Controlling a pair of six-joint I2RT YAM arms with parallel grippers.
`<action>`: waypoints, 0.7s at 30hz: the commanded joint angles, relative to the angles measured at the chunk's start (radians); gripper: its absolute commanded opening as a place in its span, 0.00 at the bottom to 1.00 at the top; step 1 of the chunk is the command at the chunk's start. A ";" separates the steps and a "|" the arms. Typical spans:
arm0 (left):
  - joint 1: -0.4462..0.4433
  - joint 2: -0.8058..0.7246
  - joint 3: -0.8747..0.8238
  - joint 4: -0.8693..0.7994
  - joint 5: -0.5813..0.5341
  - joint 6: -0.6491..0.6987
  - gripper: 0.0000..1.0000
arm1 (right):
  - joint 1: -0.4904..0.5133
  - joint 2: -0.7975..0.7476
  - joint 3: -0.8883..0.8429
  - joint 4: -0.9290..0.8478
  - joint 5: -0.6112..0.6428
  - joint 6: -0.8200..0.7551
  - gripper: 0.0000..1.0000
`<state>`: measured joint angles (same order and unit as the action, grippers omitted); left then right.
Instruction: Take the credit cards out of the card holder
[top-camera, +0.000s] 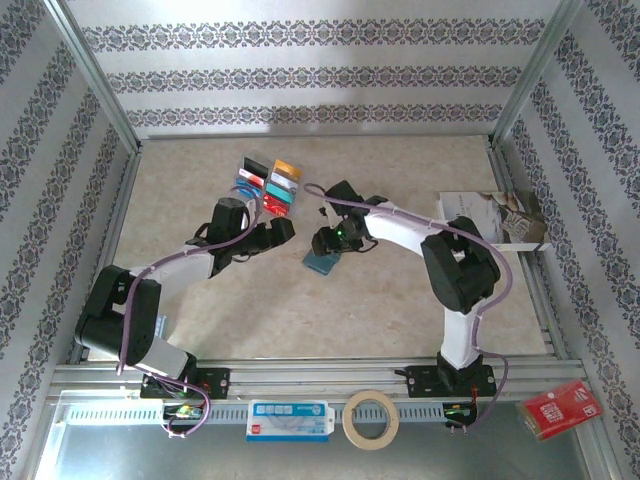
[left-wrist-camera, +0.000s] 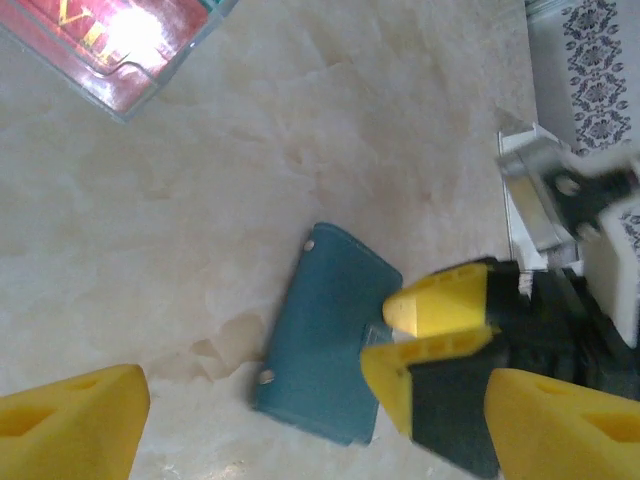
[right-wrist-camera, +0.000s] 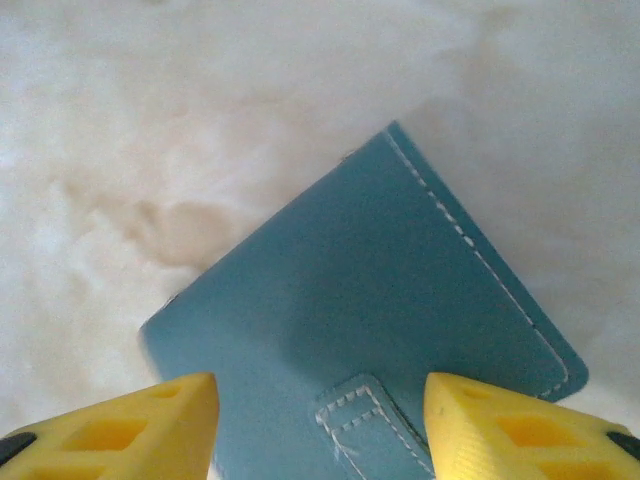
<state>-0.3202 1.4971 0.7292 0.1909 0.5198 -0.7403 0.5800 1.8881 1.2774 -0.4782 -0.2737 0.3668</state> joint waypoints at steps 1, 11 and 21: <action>-0.013 -0.014 -0.040 0.059 -0.017 -0.063 0.86 | -0.026 -0.122 -0.079 0.198 0.015 0.119 0.55; -0.083 0.078 0.015 -0.018 0.050 -0.065 0.72 | -0.021 -0.261 -0.311 0.388 0.126 0.353 0.45; -0.110 0.179 0.076 -0.036 0.028 -0.108 0.57 | -0.038 -0.108 -0.244 0.405 0.021 0.407 0.28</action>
<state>-0.4232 1.6619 0.7876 0.1722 0.5468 -0.8165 0.5514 1.7424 0.9913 -0.0982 -0.2173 0.7525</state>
